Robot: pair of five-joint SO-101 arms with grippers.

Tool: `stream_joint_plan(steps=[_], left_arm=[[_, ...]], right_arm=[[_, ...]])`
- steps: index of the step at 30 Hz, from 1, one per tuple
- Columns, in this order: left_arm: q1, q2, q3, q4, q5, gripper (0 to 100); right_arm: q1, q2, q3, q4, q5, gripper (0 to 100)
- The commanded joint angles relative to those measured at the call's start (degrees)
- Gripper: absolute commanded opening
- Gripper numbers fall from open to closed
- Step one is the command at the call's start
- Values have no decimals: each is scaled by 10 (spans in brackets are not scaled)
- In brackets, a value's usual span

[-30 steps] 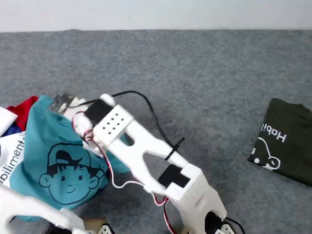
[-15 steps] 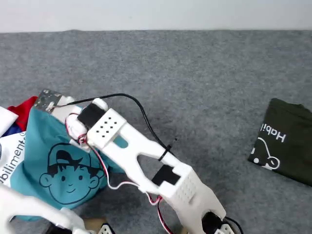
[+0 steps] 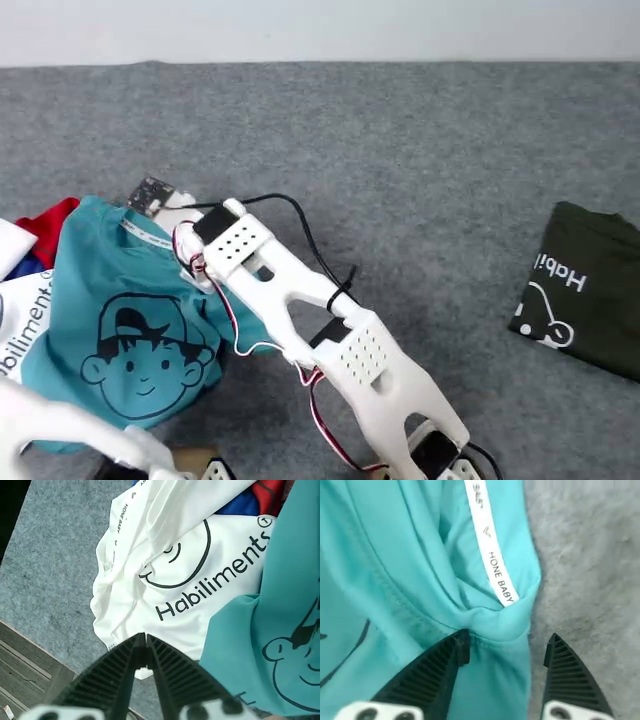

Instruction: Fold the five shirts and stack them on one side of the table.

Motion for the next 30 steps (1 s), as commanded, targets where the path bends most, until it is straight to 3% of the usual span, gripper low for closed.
stream_joint_plan(steps=[1, 6, 9, 14, 30], left_arm=[[2, -18, 6, -18, -4, 6], [3, -18, 6, -22, -4, 6], [3, -18, 6, -22, -4, 6], [8, -18, 6, -22, -4, 6], [145, -18, 2, 8, -1, 6]], right_arm=[[9, 4, -26, -6, 4, 228], [12, 8, -33, -15, 14, 8], [32, 8, -76, -7, 55, 19], [102, 14, -192, -6, 62, 9], [439, 8, -244, 50, 85, 9]])
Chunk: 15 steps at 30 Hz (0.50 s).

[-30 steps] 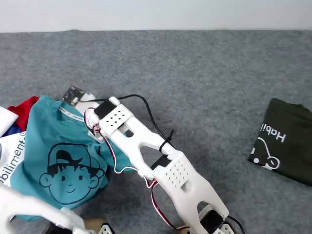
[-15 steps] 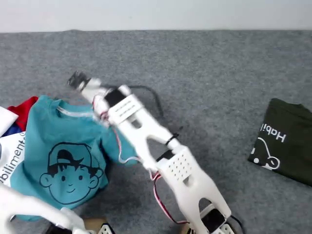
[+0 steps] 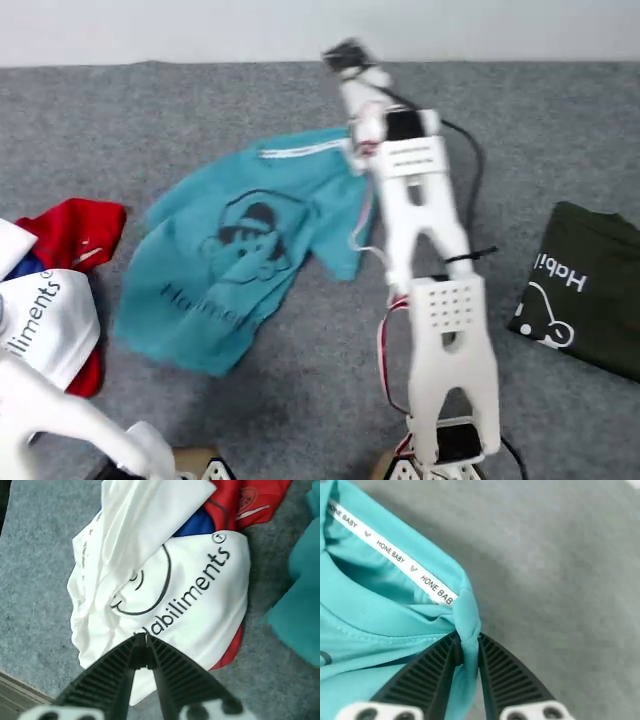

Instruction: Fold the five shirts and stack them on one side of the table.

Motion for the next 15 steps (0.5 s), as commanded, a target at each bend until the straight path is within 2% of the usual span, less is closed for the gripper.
stream_joint_plan(steps=[1, 5, 9, 12, 15], left_arm=[[54, -18, -6, 28, -1, 6], [156, -18, -5, 62, 0, 6], [265, -16, -1, 64, 1, 6], [337, -12, 7, 63, 1, 32], [398, -12, 54, 52, 1, 107]], right_arm=[[56, -18, -37, 38, 7, 9], [65, -19, -74, 149, 7, 24], [60, -18, -173, 262, 4, 174], [64, -27, -220, 265, -28, 269], [61, -65, -222, 264, -33, 262]])
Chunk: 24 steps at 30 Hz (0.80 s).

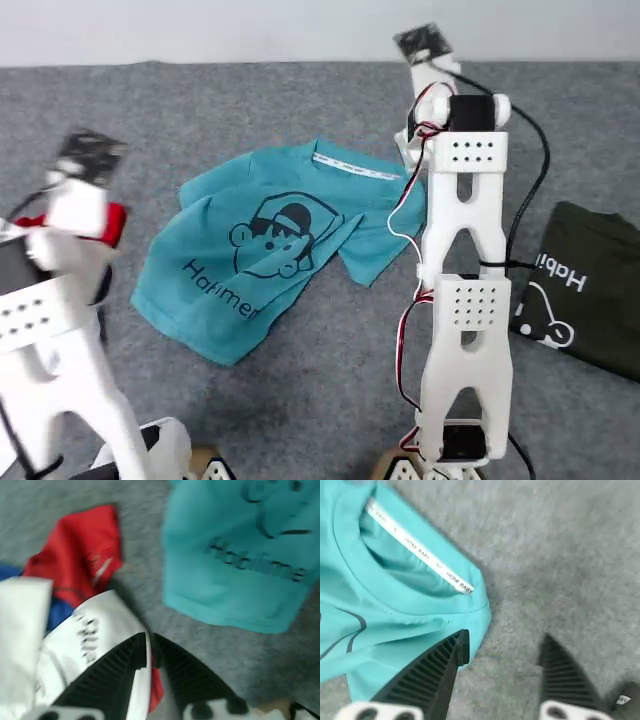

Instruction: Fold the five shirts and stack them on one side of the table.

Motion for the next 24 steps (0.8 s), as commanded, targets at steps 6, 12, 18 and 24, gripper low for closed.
stream_joint_plan(steps=[6, 12, 18, 24], left_arm=[[77, -12, 180, -91, 26, 138], [81, -12, 267, -135, 28, 207], [142, -11, 274, -139, 30, 217], [172, 64, 267, -202, 65, 217]], right_arm=[[-9, -160, 51, 25, -10, 241], [-1, -273, 213, 25, -13, 242], [-1, -356, 363, 23, -14, 242], [0, -400, 432, 23, -14, 242]])
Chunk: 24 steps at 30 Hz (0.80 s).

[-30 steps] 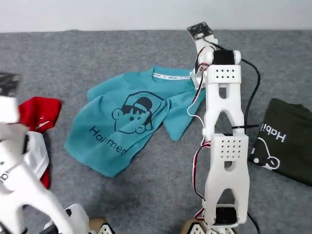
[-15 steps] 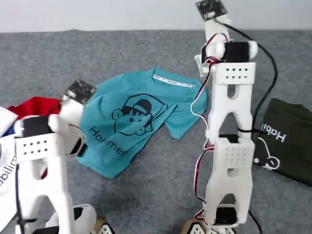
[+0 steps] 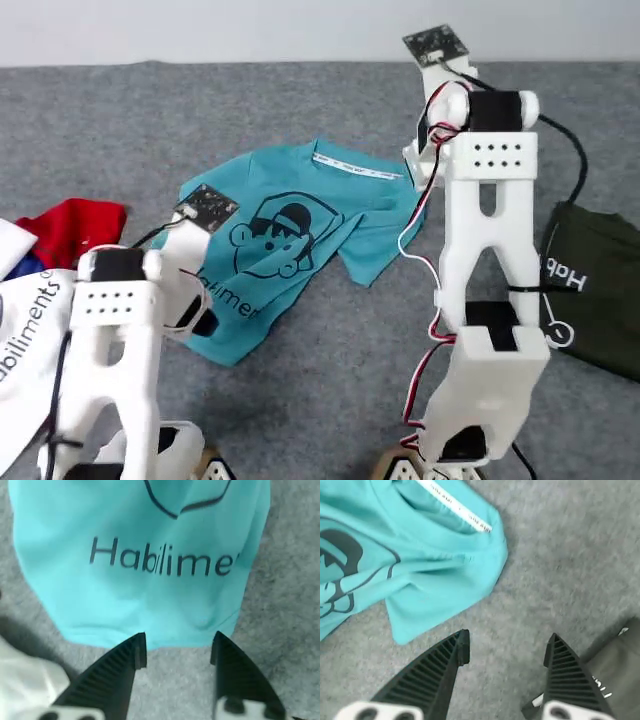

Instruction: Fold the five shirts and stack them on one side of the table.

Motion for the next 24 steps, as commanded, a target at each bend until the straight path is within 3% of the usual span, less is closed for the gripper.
stream_joint_plan(steps=[1, 8, 11, 14, 18, 24], left_arm=[[10, 67, -15, -39, 11, 217], [10, 229, -75, -68, 12, 212], [10, 268, -105, -66, 9, 130], [5, 273, -131, -55, 9, 0], [3, 239, -170, -19, 10, 3], [-55, 206, -240, -40, 11, 4]], right_arm=[[2, -61, 18, 22, -5, 242], [2, -113, 53, 22, -5, 242], [2, -125, 64, 22, -5, 242], [2, -132, 82, 22, -5, 242], [2, -140, 107, 22, -5, 242], [2, -145, 120, 22, -5, 242]])
